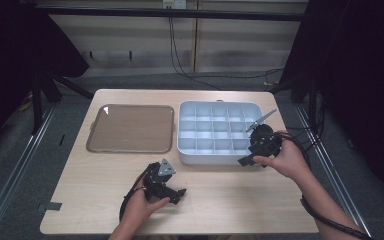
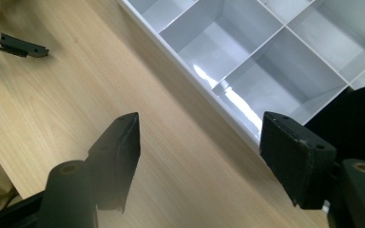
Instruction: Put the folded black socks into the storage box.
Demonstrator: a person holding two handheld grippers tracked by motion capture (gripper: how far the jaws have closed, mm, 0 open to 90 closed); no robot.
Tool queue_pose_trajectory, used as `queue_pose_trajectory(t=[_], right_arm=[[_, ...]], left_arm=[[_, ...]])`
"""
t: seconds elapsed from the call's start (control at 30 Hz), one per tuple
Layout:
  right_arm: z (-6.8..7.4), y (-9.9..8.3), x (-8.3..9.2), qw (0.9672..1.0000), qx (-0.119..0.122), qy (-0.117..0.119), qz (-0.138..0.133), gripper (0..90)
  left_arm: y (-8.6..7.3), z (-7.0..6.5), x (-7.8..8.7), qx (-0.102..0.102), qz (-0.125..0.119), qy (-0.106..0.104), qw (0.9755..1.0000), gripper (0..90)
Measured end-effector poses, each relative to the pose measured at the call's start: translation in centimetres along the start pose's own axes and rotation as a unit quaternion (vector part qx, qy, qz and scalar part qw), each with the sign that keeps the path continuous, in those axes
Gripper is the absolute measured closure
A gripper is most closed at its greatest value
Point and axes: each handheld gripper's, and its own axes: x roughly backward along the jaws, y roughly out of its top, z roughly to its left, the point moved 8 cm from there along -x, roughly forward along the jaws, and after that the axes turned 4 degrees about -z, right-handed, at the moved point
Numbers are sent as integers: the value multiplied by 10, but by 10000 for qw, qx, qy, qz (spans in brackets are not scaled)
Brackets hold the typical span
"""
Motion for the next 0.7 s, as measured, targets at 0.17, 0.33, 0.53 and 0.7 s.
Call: queue_pose_trajectory(t=[0.17, 0.33, 0.53, 0.7], right_arm=[[6, -4, -3, 10000, 24, 76, -44, 295], [10, -9, -7, 9998, 13, 171, -99, 292], [14, -11, -11, 9997, 0, 226, -127, 290], [19, -13, -16, 9992, 8, 340, -190, 287]], left_arm=[[0, 0, 0, -2, -1, 1, 10000, 0], [0, 0, 0, 2, -2, 1, 10000, 0], [0, 0, 0, 0, -1, 1, 10000, 0], [0, 0, 0, 0, -2, 1, 10000, 0]])
